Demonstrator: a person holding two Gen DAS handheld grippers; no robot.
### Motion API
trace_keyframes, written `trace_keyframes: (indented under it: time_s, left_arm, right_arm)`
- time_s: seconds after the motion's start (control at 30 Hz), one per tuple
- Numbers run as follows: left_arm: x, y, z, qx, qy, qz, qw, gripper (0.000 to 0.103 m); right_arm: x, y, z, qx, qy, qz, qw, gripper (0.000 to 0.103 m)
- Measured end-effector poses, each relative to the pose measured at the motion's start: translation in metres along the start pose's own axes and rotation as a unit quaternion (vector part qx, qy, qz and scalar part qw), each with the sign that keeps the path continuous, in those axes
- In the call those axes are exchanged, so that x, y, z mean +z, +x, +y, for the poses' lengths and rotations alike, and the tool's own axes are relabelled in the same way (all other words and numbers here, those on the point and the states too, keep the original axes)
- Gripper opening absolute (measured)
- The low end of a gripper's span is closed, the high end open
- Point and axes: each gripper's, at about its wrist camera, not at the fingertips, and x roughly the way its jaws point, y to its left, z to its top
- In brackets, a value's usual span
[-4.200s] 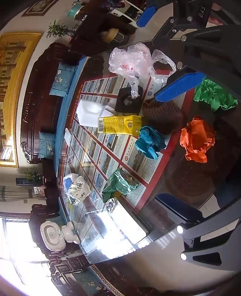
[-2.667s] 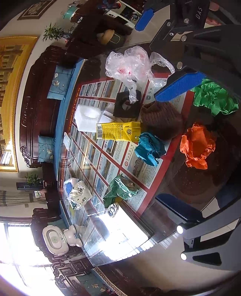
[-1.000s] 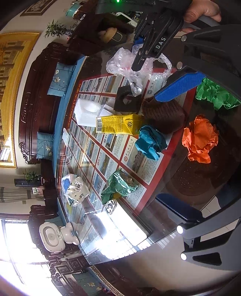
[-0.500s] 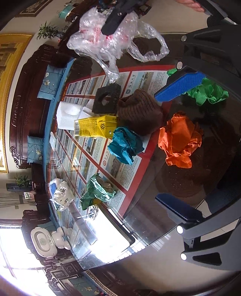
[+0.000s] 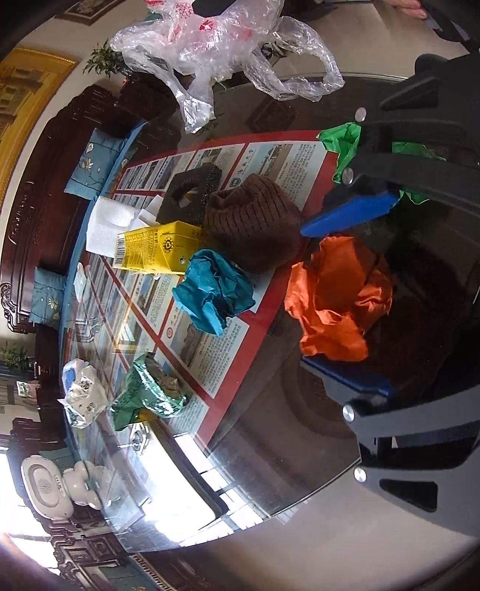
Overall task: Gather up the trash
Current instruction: 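Grasp the clear plastic bag with the right tool while the left tool grasps the orange paper, then carry both items over the yellow bucket and open both tools to drop them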
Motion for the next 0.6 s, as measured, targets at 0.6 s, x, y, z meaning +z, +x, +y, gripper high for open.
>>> trace_keyframes:
  time_s: [0.6]
  left_arm:
    - [0.013, -0.049, -0.025, -0.012, 0.039, -0.077, 0.9962, 0.043]
  right_arm:
    - [-0.006, -0.019, -0.008, 0.0, 0.011, -0.015, 1.0, 0.024]
